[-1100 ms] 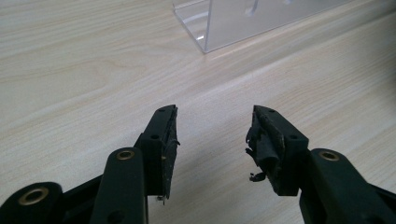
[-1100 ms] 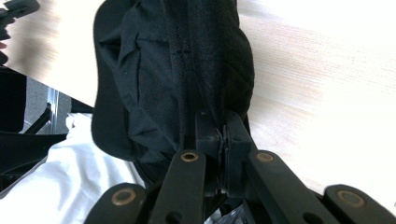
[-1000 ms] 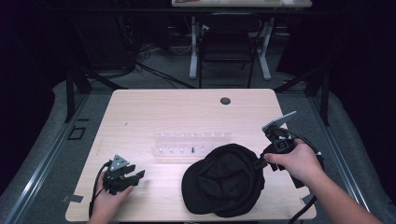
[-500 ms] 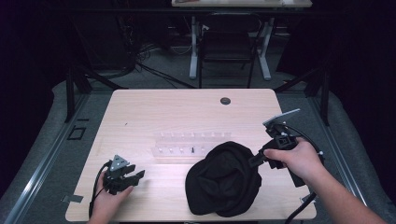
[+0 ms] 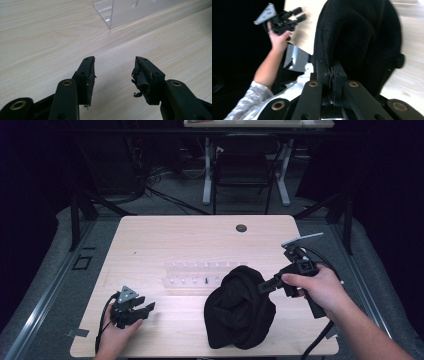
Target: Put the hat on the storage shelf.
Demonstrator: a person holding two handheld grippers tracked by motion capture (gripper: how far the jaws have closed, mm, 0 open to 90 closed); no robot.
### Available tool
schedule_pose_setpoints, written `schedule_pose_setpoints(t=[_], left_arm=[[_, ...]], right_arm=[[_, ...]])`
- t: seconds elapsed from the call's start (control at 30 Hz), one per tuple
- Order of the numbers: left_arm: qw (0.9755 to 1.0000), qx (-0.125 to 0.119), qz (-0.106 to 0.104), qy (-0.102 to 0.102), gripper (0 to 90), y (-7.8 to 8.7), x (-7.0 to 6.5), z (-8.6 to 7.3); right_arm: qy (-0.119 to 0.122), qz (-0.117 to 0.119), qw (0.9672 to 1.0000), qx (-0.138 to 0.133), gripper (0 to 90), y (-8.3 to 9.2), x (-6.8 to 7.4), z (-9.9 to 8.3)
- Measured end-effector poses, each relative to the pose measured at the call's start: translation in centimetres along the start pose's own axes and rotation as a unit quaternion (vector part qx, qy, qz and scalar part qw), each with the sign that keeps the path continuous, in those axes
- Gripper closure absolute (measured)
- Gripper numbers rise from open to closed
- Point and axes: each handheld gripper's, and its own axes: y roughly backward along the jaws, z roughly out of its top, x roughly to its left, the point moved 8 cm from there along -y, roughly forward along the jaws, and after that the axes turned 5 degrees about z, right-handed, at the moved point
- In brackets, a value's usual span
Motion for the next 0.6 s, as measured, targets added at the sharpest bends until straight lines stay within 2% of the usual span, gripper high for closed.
schedule_pose_setpoints(t=[0.07, 0.3, 0.47, 0.6], left_arm=[[1.0, 0.0, -0.001, 0.002, 51.7, 0.0, 0.0, 0.0], [1.0, -0.001, -0.001, 0.0, 51.7, 0.1, 0.0, 0.0], [1.0, 0.0, -0.001, 0.001, 51.7, 0.0, 0.0, 0.0], [1.0, -0.001, -0.001, 0.0, 51.7, 0.0, 0.0, 0.0]], right_arm=[[0.009, 0.011, 0.9999, 0.001, 87.9, 0.1, 0.4, 0.0], [0.029, 0.028, 0.9992, -0.01, 87.9, 0.6, 1.6, 0.3], [0.039, 0.043, 0.9979, -0.03, 87.9, 1.5, 2.7, 0.6], [0.038, 0.059, 0.9963, -0.048, 87.9, 2.5, 3.2, 1.1]])
